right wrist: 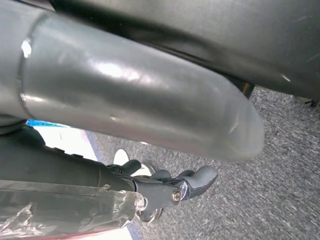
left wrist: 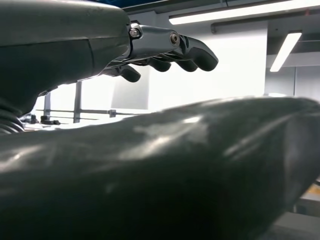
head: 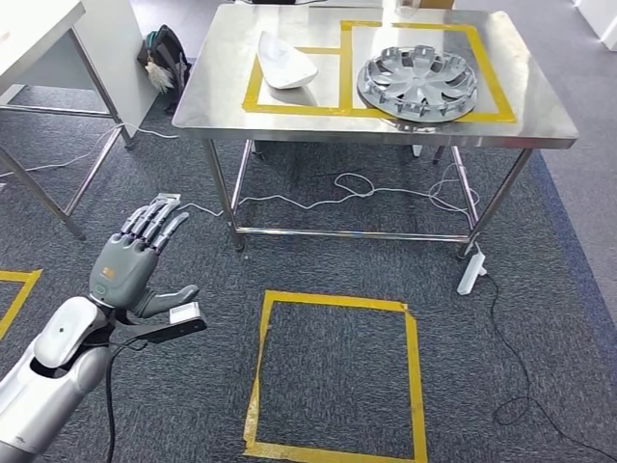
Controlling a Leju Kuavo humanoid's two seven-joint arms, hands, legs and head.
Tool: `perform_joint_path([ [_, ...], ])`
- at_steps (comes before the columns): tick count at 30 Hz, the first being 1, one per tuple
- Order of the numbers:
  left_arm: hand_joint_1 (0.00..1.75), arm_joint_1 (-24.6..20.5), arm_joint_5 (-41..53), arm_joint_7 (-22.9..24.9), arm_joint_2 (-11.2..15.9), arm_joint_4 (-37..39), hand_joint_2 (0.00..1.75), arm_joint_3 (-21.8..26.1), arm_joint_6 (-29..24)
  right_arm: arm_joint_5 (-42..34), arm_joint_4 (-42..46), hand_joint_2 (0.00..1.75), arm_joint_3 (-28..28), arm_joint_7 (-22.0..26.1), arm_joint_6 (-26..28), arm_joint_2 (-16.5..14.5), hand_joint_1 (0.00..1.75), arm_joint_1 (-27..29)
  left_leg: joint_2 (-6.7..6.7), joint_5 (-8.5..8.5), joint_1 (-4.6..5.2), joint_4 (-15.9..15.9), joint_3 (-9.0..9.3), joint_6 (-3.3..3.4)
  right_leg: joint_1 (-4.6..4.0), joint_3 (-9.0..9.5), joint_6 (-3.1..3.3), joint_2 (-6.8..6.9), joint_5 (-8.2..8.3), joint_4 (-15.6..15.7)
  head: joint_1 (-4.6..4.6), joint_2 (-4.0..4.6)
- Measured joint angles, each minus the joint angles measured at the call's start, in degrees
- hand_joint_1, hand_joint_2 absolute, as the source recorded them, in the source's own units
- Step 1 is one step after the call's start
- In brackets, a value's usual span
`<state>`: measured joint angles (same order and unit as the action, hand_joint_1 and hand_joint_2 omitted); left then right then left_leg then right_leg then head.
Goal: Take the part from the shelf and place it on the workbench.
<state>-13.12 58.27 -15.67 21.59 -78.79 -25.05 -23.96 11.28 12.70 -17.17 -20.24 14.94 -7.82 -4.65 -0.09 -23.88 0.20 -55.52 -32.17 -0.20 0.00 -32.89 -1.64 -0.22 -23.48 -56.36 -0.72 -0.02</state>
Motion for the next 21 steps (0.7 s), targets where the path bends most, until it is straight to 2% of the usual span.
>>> perform_joint_path([
  [2, 0.0, 0.0, 0.0, 0.0, 0.0, 0.0, 0.0, 0.0, 0.0, -0.1, 0.0, 0.0, 0.0, 0.0, -0.4, 0.0, 0.0, 0.0, 0.0, 0.13, 0.05, 0.0, -0.18, 0.12, 0.07, -0.16, -0.34, 0.0, 0.15, 0.1, -0.02, 0.0],
  [8, 0.0, 0.9, -0.2, 0.2, 0.1, 0.0, 0.0, 0.1, 0.0, -0.1, 0.0, 0.0, 0.1, 0.0, -2.0, 0.0, 0.0, 0.1, 0.0, 0.18, 0.06, -0.1, -0.28, 0.18, 0.16, -0.19, -0.66, -0.02, 0.32, 0.2, -0.03, 0.0],
  [11, 0.0, 2.2, -0.3, 0.4, 0.5, -0.1, 0.0, 0.4, -0.1, 1.3, 0.0, 0.0, 0.1, 0.0, -0.7, 0.1, 0.0, 0.0, -0.09, 1.0, -0.2, 1.2, 0.13, 1.23, 0.21, -0.38, -1.47, 0.14, 0.14, 0.2, -0.01, 0.0],
  [12, 0.0, 2.8, -0.4, 0.6, 0.7, -0.2, 0.0, 0.7, -0.2, 1.9, 0.0, 0.0, 0.0, 0.0, 0.1, 0.1, 0.0, 0.0, -0.19, 1.5, -0.41, 1.9, 0.4, 1.53, 0.12, -1.02, -1.61, 0.15, -0.92, -1.1, 0.07, 0.0],
  [13, 0.0, 3.4, -0.5, 0.8, 0.8, -0.3, 0.0, 1.1, -0.3, 2.4, 0.0, 0.0, 0.0, 0.0, 0.8, 0.1, 0.0, 0.0, -0.34, 1.9, -0.63, 2.5, 0.6, 1.65, 0.1, -2.19, -1.68, 0.12, -2.66, -3.8, 0.16, 0.0],
  [15, 0.0, 4.7, -0.6, 0.9, 1.1, -0.3, 0.0, 1.7, -0.7, 2.9, 0.0, 0.0, -0.1, 0.0, 1.5, 0.1, 0.0, 0.1, -0.77, 2.16, -0.71, 2.6, 0.39, 1.58, 0.34, -5.38, -1.94, 0.07, -6.85, -11.7, 0.25, 0.0],
  [16, 0.0, 5.4, -0.7, 1.0, 1.2, -0.3, 0.0, 1.8, -0.9, 3.0, 0.0, 0.0, -0.1, 0.0, 1.6, 0.1, 0.0, 0.2, -1.1, 2.23, -0.8, 2.6, 0.24, 1.43, 0.52, -6.64, -2.12, 0.07, -8.11, -14.9, 0.24, 0.0],
  [17, 0.0, 6.0, -0.7, 1.0, 1.3, -0.3, 0.0, 1.9, -1.0, 3.0, 0.0, 0.0, -0.1, 0.0, 1.8, 0.2, 0.0, 0.3, -1.54, 2.3, -0.95, 2.5, 0.08, 1.17, 0.7, -6.99, -2.33, 0.06, -8.32, -16.1, 0.22, 0.0],
  [18, 0.0, 6.4, -0.7, 1.0, 1.4, -0.4, 0.0, 2.1, -1.0, 3.1, 0.0, 0.0, -0.1, 0.0, 1.9, 0.2, 0.0, 0.4, -2.11, 2.34, -1.21, 2.3, -0.11, 0.79, 0.93, -6.11, -2.59, -0.01, -7.4, -14.9, 0.23, 0.0],
  [19, 0.0, 6.8, -0.7, 1.0, 1.4, -0.5, 0.0, 2.3, -1.1, 3.1, 0.0, 0.0, -0.1, 0.0, 2.0, 0.2, 0.0, 0.5, -2.75, 2.29, -1.55, 2.0, -0.34, 0.31, 1.27, -4.1, -2.93, -0.33, -5.71, -11.4, 0.24, 0.0],
  [20, 0.0, 7.1, -0.7, 1.0, 1.5, -0.7, 0.0, 2.6, -1.2, 3.2, 0.0, 0.0, -0.1, 0.0, 2.2, 0.2, 0.0, 0.5, -3.41, 2.15, -1.85, 1.4, -0.68, -0.31, 1.64, -1.75, -3.4, -1.33, -4.49, -7.4, 0.26, 0.0],
  [21, 0.0, 7.5, -0.7, 1.1, 1.8, -1.1, 0.0, 3.0, -1.3, 3.3, 0.0, 0.0, -0.1, 0.0, 2.3, 0.2, 0.0, 0.5, -4.01, 1.95, -2.05, 0.7, -1.09, -0.93, 1.9, 0.23, -3.47, -2.32, -3.64, -4.0, 0.33, 0.0],
])
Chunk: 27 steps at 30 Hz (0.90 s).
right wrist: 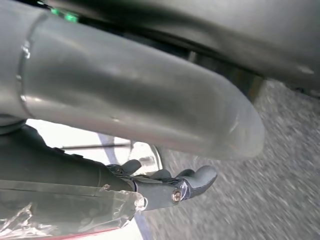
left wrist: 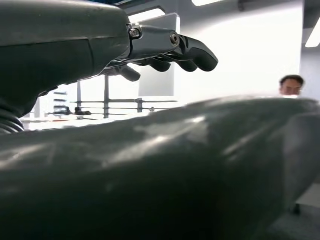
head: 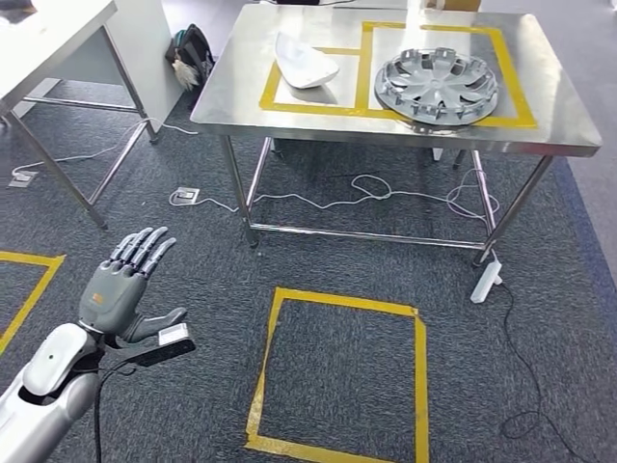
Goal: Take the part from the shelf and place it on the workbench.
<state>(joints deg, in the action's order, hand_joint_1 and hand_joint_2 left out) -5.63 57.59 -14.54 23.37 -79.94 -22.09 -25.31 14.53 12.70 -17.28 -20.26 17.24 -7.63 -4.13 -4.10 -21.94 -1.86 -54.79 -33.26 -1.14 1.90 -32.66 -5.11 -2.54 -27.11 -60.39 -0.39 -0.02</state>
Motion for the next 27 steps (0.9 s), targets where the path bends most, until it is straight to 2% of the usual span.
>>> perform_joint_path([
  [1, 0.0, 0.5, 0.0, 0.2, 0.3, -0.6, 0.0, 0.5, -0.3, 0.0, 0.0, 0.0, 0.0, 0.0, 0.1, 0.0, 0.0, 0.0, -0.48, -0.1, -0.09, -0.5, -0.41, -0.52, 0.13, 1.19, 0.2, -0.7, 0.28, 1.9, -0.03, 0.0],
  [2, 0.0, 1.1, -0.1, 0.4, 0.8, -1.2, 0.0, 1.1, -0.5, 0.1, 0.0, 0.0, 0.0, 0.1, 0.2, 0.0, 0.0, 0.0, -0.87, -0.07, -0.1, -0.9, -0.76, -0.93, 0.06, 1.49, 0.65, -1.08, 0.03, 2.3, -0.08, 0.0],
  [4, 0.0, 2.6, -0.5, 0.8, 1.7, -2.3, 0.0, 2.5, -1.0, 0.1, 0.0, 0.0, 0.0, 0.1, 0.1, 0.0, 0.0, 0.1, -1.41, 0.19, -0.2, -1.0, -1.16, -1.37, -0.17, 1.17, 1.96, -0.04, 0.14, 1.6, -0.25, 0.0],
  [6, 0.0, 4.1, -0.9, 0.9, 2.6, -3.3, 0.0, 3.9, -1.2, 0.1, 0.0, 0.0, 0.0, 0.1, 0.1, 0.0, 0.0, 0.2, 0.09, -0.95, -0.18, -2.5, -2.01, -1.64, -0.24, 0.96, 2.98, 1.06, 0.26, 1.4, -0.45, 0.0],
  [7, 0.0, 4.9, -1.1, 0.9, 2.9, -3.8, 0.0, 4.7, -1.4, 0.1, 0.0, 0.0, 0.0, 0.0, 0.1, 0.0, 0.0, 0.3, 1.34, -2.55, -0.1, -5.1, -3.17, -1.7, -0.28, 0.83, 3.41, 1.69, 0.35, 1.4, -0.58, 0.0],
  [8, 0.0, 5.6, -1.3, 1.0, 3.1, -4.3, 0.0, 5.5, -1.6, 0.0, 0.0, 0.0, 0.0, 0.0, 0.1, 0.0, 0.0, 0.4, 2.54, -4.66, 0.02, -8.9, -4.91, -1.75, -0.41, 0.69, 3.69, 2.36, 0.42, 1.4, -0.68, 0.0],
  [10, 0.0, 6.9, -1.5, 1.1, 3.3, -4.9, 0.0, 6.8, -1.8, 0.0, 0.0, 0.0, 0.0, 0.0, 0.1, 0.0, 0.0, 0.6, 3.31, -8.2, 0.08, -16.7, -8.45, -1.78, -0.66, 0.38, 3.92, 3.82, 0.48, 1.4, -0.74, 0.0],
  [11, 0.0, 7.6, -1.5, 1.1, 3.4, -5.1, 0.0, 7.3, -1.9, -0.1, 0.0, 0.0, 0.0, 0.0, 0.0, 0.0, 0.0, 0.7, 3.39, -8.65, 0.08, -18.6, -9.17, -1.73, -0.75, 0.28, 3.95, 4.59, 0.48, 1.4, -0.74, 0.0],
  [12, 0.0, 8.2, -1.5, 1.1, 3.5, -5.3, 0.0, 7.7, -1.9, -0.1, 0.0, 0.0, 0.0, 0.0, 0.0, 0.0, 0.0, 0.7, 3.5, -7.93, 0.1, -18.0, -8.66, -1.61, -0.8, 0.25, 3.95, 5.34, 0.47, 1.4, -0.74, 0.0],
  [13, 0.0, 8.6, -1.6, 1.2, 3.6, -5.5, 0.0, 8.1, -1.9, -0.1, 0.0, 0.0, 0.0, 0.0, 0.0, 0.0, 0.0, 0.7, 3.86, -6.39, 0.14, -15.3, -7.05, -1.46, -0.83, 0.27, 3.91, 6.1, 0.45, 1.4, -0.74, 0.0],
  [14, 0.0, 8.9, -1.6, 1.2, 3.7, -5.7, 0.0, 8.4, -1.9, -0.1, 0.0, 0.0, 0.0, 0.0, 0.0, 0.0, 0.0, 0.7, 4.96, -4.56, 0.23, -11.3, -4.69, -1.26, -0.9, 0.37, 3.81, 6.82, 0.39, 1.4, -0.74, 0.0],
  [16, 0.0, 9.2, -1.7, 1.6, 3.9, -6.1, 0.0, 9.1, -1.8, -0.1, 0.0, 0.0, 0.0, 0.0, -0.1, 0.1, 0.0, 0.6, 7.59, -2.57, 0.74, -4.4, -0.88, -1.02, -1.28, 0.61, 3.28, 8.14, 0.13, 1.3, -0.78, 0.0],
  [17, 0.0, 9.6, -2.0, 2.0, 3.9, -6.3, 0.0, 9.5, -1.7, -0.2, 0.0, 0.0, 0.0, 0.0, -0.3, 0.1, 0.0, 0.5, 8.34, -2.41, 0.97, -2.8, -0.11, -0.89, -1.48, 0.81, 2.95, 8.74, 0.01, 1.4, -0.79, 0.0],
  [18, 0.0, 10.3, -2.5, 2.5, 3.9, -6.4, 0.0, 10.1, -1.7, -0.4, 0.0, 0.0, 0.0, 0.0, -0.5, 0.1, 0.0, 0.5, 8.18, -2.6, 1.18, -2.3, -0.06, -0.73, -1.59, 1.05, 2.62, 9.34, -0.05, 1.6, -0.8, 0.0],
  [19, 0.0, 11.4, -3.3, 3.1, 3.9, -6.5, 0.0, 10.8, -1.7, -0.7, 0.0, 0.0, 0.0, 0.0, -0.7, 0.2, 0.0, 0.6, 7.43, -2.52, 1.15, -2.3, -0.14, -0.42, -1.53, 1.36, 2.29, 9.89, -0.08, 1.9, -0.78, 0.0],
  [20, 0.0, 12.8, -4.4, 3.6, 3.8, -6.5, 0.0, 11.8, -1.7, -0.9, 0.0, 0.0, 0.0, 0.0, -0.7, 0.2, 0.0, 0.6, 6.76, -2.45, 1.11, -2.2, -0.12, -0.11, -1.42, 1.51, 1.9, 9.61, -0.33, 1.9, -0.78, 0.0],
  [22, 0.0, 15.3, -7.4, 4.4, 3.6, -6.5, 0.0, 14.2, -1.4, -1.5, -0.1, 0.0, 0.0, 0.0, -0.6, 0.3, 0.0, 0.8, 5.45, -2.22, 0.94, -2.0, -0.07, 0.6, -1.22, 0.51, 1.38, 6.77, -2.38, -0.7, -0.59, 0.0],
  [23, 0.0, 16.4, -9.3, 4.6, 3.2, -6.4, 0.0, 15.6, -0.8, -1.8, -0.1, 0.0, 0.1, 0.1, -0.4, 0.4, 0.0, 1.0, 4.82, -2.17, 0.92, -2.0, -0.11, 0.89, -1.22, -0.91, 1.31, 4.86, -4.19, -3.9, -0.48, 0.0],
  [24, 0.0, 17.5, -11.3, 4.7, 2.6, -6.4, 0.0, 17.1, 0.2, -2.1, -0.2, 0.0, 0.1, 0.2, -0.3, 0.4, 0.0, 1.2, 4.12, -2.16, 1.02, -2.0, -0.18, 1.14, -1.32, -2.74, 1.4, 3.59, -6.16, -7.9, -0.4, 0.0],
  [25, 0.0, 18.5, -13.4, 4.6, 1.5, -6.1, 0.0, 19.0, 1.9, -2.4, -0.2, 0.0, 0.2, 0.8, -0.1, 0.5, 0.0, 1.4, 3.36, -2.17, 1.17, -2.0, -0.22, 1.33, -1.45, -4.47, 1.53, 3.06, -7.58, -11.6, -0.39, 0.0],
  [26, 0.0, 19.5, -15.4, 4.2, 0.2, -5.7, 0.0, 21.3, 3.9, -2.7, -0.3, 0.0, 0.4, 1.8, 0.0, 0.6, 0.0, 1.5, 2.55, -2.18, 1.32, -2.0, -0.22, 1.44, -1.6, -5.57, 1.72, 2.83, -8.06, -13.8, -0.41, 0.0],
  [27, 0.0, 20.3, -17.1, 3.6, -1.5, -5.0, 0.0, 23.9, 6.1, -2.9, -0.4, 0.0, 0.6, 2.8, 0.1, 0.6, 0.0, 1.6, 1.66, -2.19, 1.44, -2.0, -0.19, 1.5, -1.74, -5.67, 1.97, 2.67, -7.37, -13.9, -0.41, 0.0],
])
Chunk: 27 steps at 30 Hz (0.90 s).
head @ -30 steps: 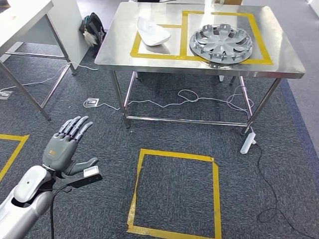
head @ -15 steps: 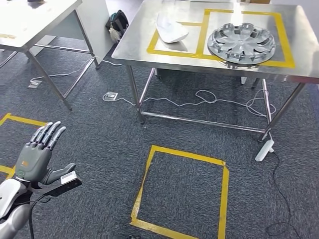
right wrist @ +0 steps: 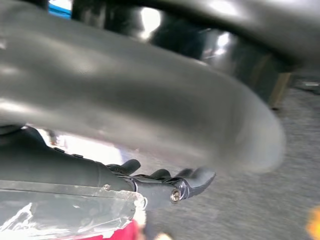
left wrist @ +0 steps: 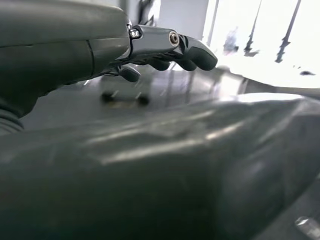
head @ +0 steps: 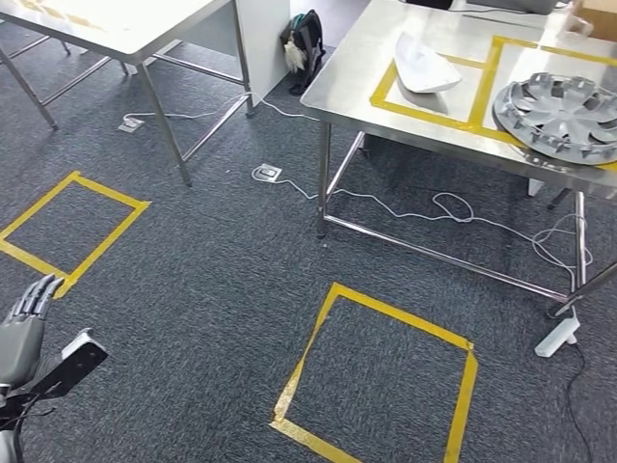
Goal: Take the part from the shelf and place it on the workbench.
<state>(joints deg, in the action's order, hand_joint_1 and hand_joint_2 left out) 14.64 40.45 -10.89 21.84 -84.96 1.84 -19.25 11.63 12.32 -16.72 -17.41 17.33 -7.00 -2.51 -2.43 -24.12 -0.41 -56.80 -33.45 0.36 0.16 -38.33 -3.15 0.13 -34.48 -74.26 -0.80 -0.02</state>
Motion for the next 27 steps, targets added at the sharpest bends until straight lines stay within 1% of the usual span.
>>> perform_joint_path([
  [1, 0.0, 0.5, -1.4, -0.9, -1.9, 0.9, 0.0, 3.0, 2.2, -0.2, -0.1, 0.0, 0.2, 1.1, 0.1, 0.0, 0.0, 0.0, -0.93, 0.0, 0.07, 0.0, 0.06, 0.02, -0.12, 1.02, 0.3, -0.32, 1.71, 2.3, -0.01, 0.0],
  [2, 0.0, 0.7, -2.1, -2.0, -3.9, 1.9, 0.0, 6.2, 4.1, -0.3, -0.1, 0.0, 0.4, 1.7, 0.1, 0.0, 0.0, 0.1, -1.86, 0.01, 0.09, 0.0, 0.12, 0.02, -0.18, 2.82, 0.65, -1.18, 3.92, 6.2, 0.0, 0.0],
  [3, 0.0, 0.8, -2.3, -3.1, -5.7, 2.9, 0.0, 9.3, 5.5, -0.3, -0.2, 0.0, 0.6, 1.9, 0.1, 0.1, 0.0, 0.1, -2.73, 0.03, 0.12, -0.1, 0.12, -0.06, -0.13, 4.65, 1.02, -2.79, 5.47, 10.1, -0.03, 0.0],
  [4, 0.0, 0.7, -2.1, -4.0, -7.4, 3.9, 0.0, 12.4, 6.7, -0.4, -0.2, 0.0, 0.8, 2.0, 0.2, 0.1, 0.0, 0.2, -3.56, 0.07, 0.09, -0.2, 0.0, -0.19, -0.02, 6.09, 1.23, -4.21, 6.42, 13.3, -0.04, 0.0],
  [5, 0.0, 0.6, -1.6, -4.7, -9.1, 5.0, 0.0, 15.5, 7.7, -0.4, -0.3, 0.0, 0.9, 2.0, 0.3, 0.2, 0.0, 0.2, -4.32, 0.17, -0.03, -0.2, -0.2, -0.45, -0.01, 7.09, 1.38, -5.3, 6.69, 15.2, -0.07, 0.0],
  [6, 0.0, 0.4, -0.8, -5.4, -10.7, 6.1, 0.0, 18.4, 8.6, -0.4, -0.3, 0.0, 1.0, 2.0, 0.4, 0.2, 0.0, 0.2, -5.03, 0.34, -0.2, -0.1, -0.44, -0.84, -0.05, 7.46, 1.53, -5.69, 6.45, 15.8, -0.09, 0.0],
  [7, 0.0, 0.2, 0.3, -6.1, -12.4, 7.6, 0.0, 21.7, 9.4, -0.5, -0.4, 0.0, 1.1, 2.0, 0.5, 0.2, 0.0, 0.2, -5.75, 0.55, -0.38, 0.0, -0.66, -1.27, -0.14, 7.7, 1.68, -5.17, 6.57, 16.1, -0.09, 0.0],
  [8, 0.0, 0.0, 1.8, -7.1, -14.1, 9.2, 0.0, 25.1, 10.0, -0.6, -0.4, 0.0, 1.2, 1.9, 0.6, 0.2, 0.0, 0.2, -5.66, 0.63, -0.5, 0.0, -0.8, -1.65, -0.17, 7.96, 1.99, -4.5, 6.77, 16.3, -0.1, 0.0],
  [9, 0.0, -0.4, 3.3, -8.2, -15.5, 10.9, 0.0, 28.7, 10.3, -0.6, -0.4, 0.0, 1.3, 1.7, 0.7, 0.2, 0.0, 0.2, -4.51, 0.33, -0.45, -0.4, -1.08, -1.99, -0.1, 8.15, 2.3, -3.77, 7.0, 16.7, -0.27, 0.0],
  [10, 0.0, -1.2, 5.0, -9.4, -16.9, 12.9, 0.0, 32.7, 10.4, -0.6, -0.4, 0.0, 1.3, 1.6, 0.8, 0.2, 0.0, 0.3, -2.76, -0.62, -0.34, -1.9, -1.85, -2.32, 0.0, 8.37, 2.56, -2.91, 7.2, 17.1, -0.5, 0.0],
  [11, 0.0, -2.2, 6.7, -10.6, -18.2, 14.9, 0.0, 36.5, 10.5, -0.7, -0.4, 0.0, 1.4, 1.5, 0.8, 0.2, 0.0, 0.5, -0.68, -2.15, -0.28, -4.5, -3.17, -2.63, 0.06, 8.55, 2.75, -1.95, 7.29, 17.3, -0.72, 0.0],
  [12, 0.0, -3.2, 8.3, -11.8, -19.3, 17.0, 0.0, 40.0, 10.5, -0.7, -0.4, 0.0, 1.5, 1.5, 0.8, 0.2, 0.0, 0.6, 0.84, -3.94, -0.27, -8.0, -5.0, -2.99, 0.03, 8.63, 2.86, -1.02, 7.25, 17.4, -0.93, 0.0],
  [13, 0.0, -4.0, 9.9, -13.0, -20.4, 19.2, 0.0, 43.3, 10.5, -0.7, -0.5, 0.0, 1.6, 1.5, 0.8, 0.2, 0.0, 0.7, 1.51, -5.51, -0.41, -11.7, -6.92, -3.31, 0.01, 8.64, 2.92, -0.08, 7.17, 17.5, -0.99, 0.0],
  [14, 0.0, -4.4, 11.2, -13.9, -21.2, 21.1, 0.0, 46.0, 10.4, -0.7, -0.5, 0.0, 1.7, 1.5, 0.8, 0.2, 0.0, 0.7, 1.75, -6.25, -0.59, -14.3, -8.25, -3.53, 0.01, 8.65, 2.92, 0.8, 7.07, 17.5, -1.0, 0.0],
  [15, 0.0, -4.7, 12.2, -14.5, -21.9, 22.8, 0.0, 48.5, 10.3, -0.7, -0.5, 0.0, 1.9, 1.5, 0.8, 0.2, 0.0, 0.7, 1.85, -6.0, -0.77, -15.2, -8.67, -3.72, 0.01, 8.69, 2.84, 1.63, 6.96, 17.4, -1.0, 0.0],
  [16, 0.0, -4.9, 12.9, -14.8, -22.4, 24.1, 0.0, 50.7, 10.2, -0.7, -0.5, 0.0, 1.9, 1.5, 0.8, 0.2, 0.0, 0.7, 2.0, -4.78, -0.92, -13.9, -7.94, -3.86, 0.04, 8.8, 2.68, 2.45, 6.83, 17.4, -1.02, 0.0],
  [17, 0.0, -5.2, 13.4, -15.0, -22.8, 25.1, 0.0, 52.5, 10.1, -0.7, -0.5, 0.0, 2.0, 1.5, 0.8, 0.2, 0.0, 0.7, 2.49, -2.94, -1.03, -10.8, -6.17, -3.99, 0.08, 8.99, 2.44, 3.32, 6.65, 17.4, -1.01, 0.0],
  [18, 0.0, -5.7, 14.1, -15.0, -23.2, 25.9, 0.0, 54.0, 9.9, -0.7, -0.5, 0.0, 2.0, 1.5, 0.8, 0.2, 0.0, 0.7, 3.82, -1.3, -1.06, -7.0, -3.94, -4.11, -0.02, 9.27, 2.09, 4.19, 6.42, 17.4, -1.04, 0.0],
  [19, 0.0, -6.5, 14.9, -14.9, -23.6, 26.8, 0.0, 55.4, 9.7, -0.7, -0.5, 0.0, 2.1, 1.5, 0.7, 0.3, 0.0, 0.7, 5.03, -0.26, -0.97, -3.6, -1.97, -3.96, -0.18, 9.43, 1.71, 5.01, 6.07, 17.3, -1.14, 0.0],
  [20, 0.0, -7.3, 16.0, -14.7, -24.1, 27.9, 0.0, 56.9, 9.4, -0.7, -0.5, 0.0, 2.2, 1.5, 0.7, 0.3, 0.0, 0.6, 5.87, 0.17, -0.85, -1.3, -0.62, -3.56, -0.36, 9.65, 1.33, 5.79, 5.72, 17.4, -1.07, 0.0],
  [21, 0.0, -8.0, 17.2, -14.4, -24.6, 29.1, 0.0, 58.5, 8.8, -0.7, -0.5, 0.0, 2.3, 1.5, 0.7, 0.3, 0.0, 0.5, 6.24, 0.03, -0.7, -0.2, -0.01, -3.05, -0.56, 9.91, 1.0, 6.45, 5.36, 17.5, -0.98, 0.0],
  [23, 0.0, -8.9, 19.6, -13.4, -25.4, 32.0, 0.0, 61.9, 7.6, -0.7, -0.5, 0.0, 2.4, 1.5, 0.6, 0.4, 0.0, 0.3, 4.87, -0.24, -0.55, 0.0, 0.15, -1.86, -0.49, 10.55, 0.44, 7.5, 4.85, 17.9, -0.68, 0.0],
  [24, 0.0, -9.1, 20.8, -12.8, -25.7, 33.5, 0.0, 63.4, 6.7, -0.7, -0.5, 0.0, 2.4, 1.5, 0.6, 0.4, 0.0, 0.2, 4.27, -0.26, -0.55, 0.1, 0.22, -1.47, -0.36, 10.72, 0.15, 6.92, 4.35, 17.6, -0.63, 0.0],
  [25, 0.0, -9.5, 21.8, -12.2, -25.8, 35.3, 0.0, 64.9, 5.9, -0.7, -0.5, 0.0, 2.5, 1.5, 0.5, 0.4, 0.0, 0.2, 3.67, -0.22, -0.56, 0.1, 0.26, -1.04, -0.22, 10.37, -0.08, 5.6, 3.35, 16.3, -0.61, 0.0],
  [26, 0.0, -10.1, 22.8, -11.7, -25.9, 37.1, 0.0, 66.3, 5.1, -0.8, -0.5, 0.0, 2.5, 1.5, 0.5, 0.4, 0.0, 0.2, 3.05, -0.15, -0.57, 0.2, 0.28, -0.65, -0.12, 9.28, -0.22, 3.8, 1.69, 13.7, -0.56, 0.0],
  [27, 0.0, -10.7, 23.5, -11.3, -25.9, 38.9, 0.0, 67.5, 4.5, -0.8, -0.5, 0.0, 2.5, 1.5, 0.5, 0.4, 0.0, 0.3, 2.38, -0.16, -0.47, 0.2, 0.24, -0.33, -0.09, 7.48, -0.21, 1.87, -0.37, 9.8, -0.51, 0.0],
])
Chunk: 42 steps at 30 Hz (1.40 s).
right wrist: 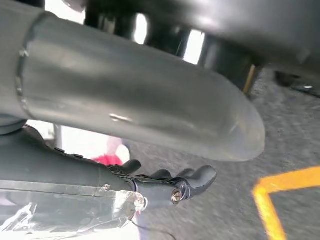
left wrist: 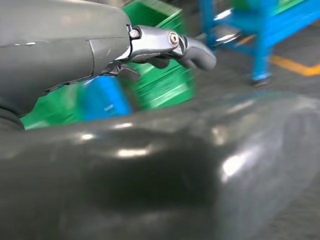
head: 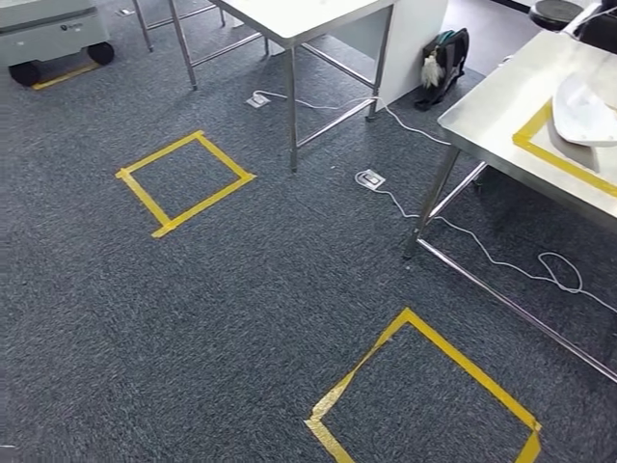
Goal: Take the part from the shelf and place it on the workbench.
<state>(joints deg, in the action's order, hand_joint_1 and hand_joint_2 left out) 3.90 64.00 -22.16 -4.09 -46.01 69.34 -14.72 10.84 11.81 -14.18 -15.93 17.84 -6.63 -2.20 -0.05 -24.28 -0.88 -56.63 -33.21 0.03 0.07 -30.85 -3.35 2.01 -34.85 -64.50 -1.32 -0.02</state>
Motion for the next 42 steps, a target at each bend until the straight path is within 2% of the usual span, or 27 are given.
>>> perform_joint_path([
  [2, 0.0, -1.1, 1.0, 0.5, -0.1, 3.4, 0.0, 1.9, -0.7, -0.1, 0.0, 0.0, 0.2, 0.1, 0.0, 0.0, 0.0, 0.2, -1.61, -0.05, 0.27, 0.0, -0.02, 0.4, -0.07, -4.03, 0.26, -1.65, -3.01, -7.7, 0.02, 0.0],
  [3, 0.0, -1.4, 1.4, 0.8, -0.2, 5.0, 0.0, 2.6, -1.0, -0.1, 0.0, 0.0, 0.2, 0.3, 0.0, 0.0, 0.0, 0.2, -2.49, -0.08, 0.4, 0.0, 0.03, 0.46, -0.14, -5.1, 0.47, -1.87, -2.87, -9.2, 0.01, 0.0],
  [4, 0.0, -1.6, 1.8, 1.2, -0.4, 6.4, 0.0, 3.2, -1.3, -0.2, 0.0, 0.0, 0.3, 0.4, 0.0, 0.0, 0.0, 0.2, -3.37, -0.09, 0.48, 0.0, 0.13, 0.47, -0.21, -5.08, 0.7, -2.07, -1.53, -8.3, 0.01, 0.0],
  [5, 0.0, -1.8, 2.2, 1.6, -0.5, 7.8, 0.0, 3.8, -1.6, -0.2, -0.1, 0.0, 0.3, 0.6, 0.0, 0.0, 0.0, 0.1, -4.27, -0.09, 0.51, -0.1, 0.24, 0.47, -0.25, -4.05, 0.96, -2.59, 0.72, -5.3, 0.01, 0.0],
  [7, 0.0, -2.3, 3.4, 2.5, -0.6, 10.5, 0.0, 4.5, -2.3, -0.3, -0.1, 0.0, 0.4, 0.7, 0.0, 0.0, 0.0, 0.2, -5.92, -0.12, 0.57, -0.2, 0.29, 0.34, -0.08, -1.05, 1.36, -5.52, 5.0, 2.5, 0.01, 0.0],
  [9, 0.0, -2.7, 4.4, 3.3, -0.6, 12.9, 0.0, 5.0, -2.8, -0.5, -0.2, 0.0, 0.7, 0.7, 0.0, 0.0, 0.0, 0.2, -7.37, 0.0, 0.51, -0.3, -0.05, -0.17, 0.03, 0.48, 1.55, -7.52, 6.5, 6.3, -0.04, 0.0],
  [11, 0.0, -2.8, 4.9, 3.5, -0.6, 14.8, 0.0, 5.4, -3.1, -0.5, -0.2, 0.0, 0.8, 0.7, 0.0, 0.0, 0.0, 0.1, -8.55, 0.33, 0.27, -0.1, -0.42, -0.94, -0.11, 0.82, 1.95, -6.55, 6.67, 6.7, -0.04, 0.0],
  [12, 0.0, -2.7, 5.0, 3.5, -0.6, 15.5, 0.0, 5.6, -3.2, -0.5, -0.2, 0.0, 0.9, 0.4, 0.0, 0.0, 0.0, 0.0, -7.93, 0.24, 0.27, -0.3, -0.59, -1.23, -0.11, 1.1, 2.28, -5.85, 6.87, 6.9, -0.08, 0.0],
  [14, 0.0, -3.0, 5.0, 4.0, -0.6, 16.8, 0.0, 5.7, -3.3, -0.5, -0.2, 0.0, 0.9, -0.1, 0.0, 0.0, 0.0, 0.1, -4.62, -1.64, 0.5, -3.2, -2.05, -1.7, 0.02, 1.41, 2.84, -4.14, 7.18, 7.4, -0.34, 0.0],
  [15, 0.0, -3.3, 5.0, 4.6, -0.6, 17.6, 0.0, 5.8, -3.2, -0.5, -0.2, 0.0, 0.9, -0.2, 0.0, 0.0, 0.0, 0.2, -2.55, -3.43, 0.6, -6.4, -3.65, -1.92, -0.02, 1.51, 3.02, -3.18, 7.17, 7.5, -0.46, 0.0],
  [16, 0.0, -3.7, 4.9, 5.3, -0.6, 18.5, 0.0, 6.0, -3.1, -0.5, -0.2, 0.0, 1.0, -0.2, 0.0, 0.0, 0.0, 0.3, -1.4, -5.31, 0.57, -10.3, -5.62, -2.16, -0.06, 1.52, 3.14, -2.19, 7.1, 7.5, -0.56, 0.0],
  [18, 0.0, -4.2, 4.8, 7.1, -0.9, 20.5, 0.0, 6.5, -2.7, -0.6, -0.2, 0.0, 1.1, -0.2, 0.2, 0.0, 0.0, 0.3, -0.63, -7.0, 0.36, -15.8, -8.38, -2.5, -0.1, 1.54, 3.21, -0.25, 6.93, 7.5, -0.55, 0.0],
  [19, 0.0, -4.2, 4.8, 8.0, -1.0, 21.5, 0.0, 6.8, -2.7, -0.6, -0.2, 0.0, 1.2, -0.2, 0.3, 0.0, 0.0, 0.3, -0.48, -6.23, 0.26, -15.7, -8.23, -2.59, -0.09, 1.61, 3.16, 0.56, 6.84, 7.5, -0.56, 0.0],
  [20, 0.0, -4.2, 4.7, 8.8, -1.2, 22.4, 0.0, 7.1, -2.7, -0.6, -0.2, 0.0, 1.3, -0.2, 0.4, 0.0, 0.0, 0.3, -0.16, -4.56, 0.18, -13.3, -6.88, -2.61, -0.08, 1.75, 3.04, 1.31, 6.71, 7.5, -0.56, 0.0],
  [22, 0.0, -4.4, 4.7, 10.2, -1.6, 23.9, 0.0, 7.6, -2.8, -0.6, -0.2, 0.0, 1.3, -0.2, 0.5, 0.0, 0.0, 0.2, 2.24, -1.2, 0.34, -5.4, -2.47, -2.5, -0.29, 2.11, 2.56, 2.7, 6.26, 7.5, -0.61, 0.0],
  [24, 0.0, -4.8, 5.0, 11.9, -2.1, 25.1, 0.0, 7.9, -2.9, -0.6, -0.2, 0.0, 1.3, -0.2, 0.6, 0.0, 0.0, 0.2, 4.07, -0.19, 0.61, -0.7, 0.08, -1.83, -0.73, 2.34, 1.98, 3.89, 5.68, 7.5, -0.45, 0.0],
  [25, 0.0, -4.9, 5.1, 12.8, -2.4, 25.7, 0.0, 8.1, -2.8, -0.6, -0.2, 0.0, 1.3, -0.2, 0.6, 0.0, 0.0, 0.1, 4.05, -0.45, 0.78, -0.3, 0.25, -1.41, -0.9, 2.47, 1.72, 4.46, 5.46, 7.6, -0.36, 0.0],
  [27, 0.0, -4.9, 5.3, 14.3, -3.2, 26.8, 0.0, 8.5, -2.6, -0.7, -0.2, 0.0, 1.4, -0.3, 0.8, 0.0, 0.0, -0.1, 2.55, -0.42, 0.71, -0.1, 0.24, -0.55, -0.75, 3.03, 1.12, 4.71, 5.02, 7.7, -0.18, 0.0],
  [29, 0.0, -5.1, 4.9, 15.4, -4.2, 27.6, 0.0, 8.9, -2.5, -0.8, -0.2, 0.0, 1.4, -0.3, 1.1, -0.1, 0.0, -0.1, 1.32, -0.24, 0.54, 0.0, 0.26, 0.22, -0.49, 2.14, 0.54, 1.94, 2.98, 5.0, -0.13, 0.0],
  [31, 0.0, -5.5, 4.4, 15.9, -5.1, 28.2, 0.0, 9.3, -2.3, -0.9, -0.2, 0.0, 1.5, -0.4, 1.5, -0.1, 0.0, 0.1, -0.06, -0.13, 0.49, 0.0, 0.17, 0.76, -0.4, -1.56, 0.34, -1.13, -0.93, -2.6, -0.07, 0.0],
  [33, 0.0, -5.8, 4.1, 15.4, -6.1, 28.7, 0.0, 9.8, -2.2, -1.0, -0.2, 0.0, 1.6, -0.4, 1.8, -0.1, 0.0, 0.3, -1.74, -0.1, 0.56, 0.0, 0.13, 0.93, -0.43, -5.45, 0.43, -1.85, -3.07, -9.6, -0.05, 0.0],
  [34, 0.0, -5.8, 4.0, 14.7, -6.5, 29.0, 0.0, 9.9, -2.0, -1.1, -0.2, 0.0, 1.7, -0.4, 1.9, -0.1, 0.0, 0.3, -2.63, -0.1, 0.58, 0.0, 0.18, 0.94, -0.44, -6.06, 0.54, -1.95, -2.27, -10.0, -0.05, 0.0],
  [35, 0.0, -5.8, 4.1, 13.6, -6.9, 29.1, 0.0, 10.0, -1.7, -1.2, -0.2, 0.0, 1.9, -0.4, 2.0, -0.1, 0.0, 0.3, -3.53, -0.09, 0.57, 0.0, 0.26, 0.93, -0.43, -5.56, 0.67, -2.17, -0.41, -8.0, -0.04, 0.0],
  [36, 0.0, -5.9, 4.1, 12.3, -7.2, 29.3, 0.0, 10.0, -1.3, -1.3, -0.2, 0.0, 2.0, -0.4, 2.1, -0.1, 0.0, 0.3, -4.42, -0.07, 0.54, 0.0, 0.36, 0.88, -0.37, -4.13, 0.81, -2.8, 2.06, -4.3, -0.04, 0.0],
  [38, 0.0, -6.0, 4.8, 9.5, -7.6, 29.5, 0.0, 9.9, -0.2, -1.6, -0.2, 0.0, 2.4, -0.3, 2.2, -0.1, 0.0, 0.4, -5.97, -0.07, 0.64, -0.2, 0.35, 0.57, -0.07, -1.02, 0.97, -5.5, 5.79, 3.5, -0.01, 0.0],
  [40, 0.0, -6.0, 6.9, 7.1, -7.8, 29.8, 0.0, 9.5, 1.0, -1.7, -0.3, 0.0, 2.7, -0.3, 2.3, -0.1, 0.0, 0.3, -7.19, 0.06, 0.68, -0.2, 0.08, -0.04, 0.0, 0.27, 1.19, -6.87, 6.79, 6.6, 0.03, 0.0],
  [42, 0.0, -5.6, 10.2, 5.0, -7.9, 30.1, 0.0, 8.4, 2.4, -1.8, -0.3, 0.0, 2.8, -0.3, 2.2, -0.1, 0.0, 0.2, -7.9, 0.29, 0.49, -0.1, -0.25, -0.68, -0.12, 0.6, 1.81, -5.6, 7.08, 6.8, 0.01, 0.0],
])
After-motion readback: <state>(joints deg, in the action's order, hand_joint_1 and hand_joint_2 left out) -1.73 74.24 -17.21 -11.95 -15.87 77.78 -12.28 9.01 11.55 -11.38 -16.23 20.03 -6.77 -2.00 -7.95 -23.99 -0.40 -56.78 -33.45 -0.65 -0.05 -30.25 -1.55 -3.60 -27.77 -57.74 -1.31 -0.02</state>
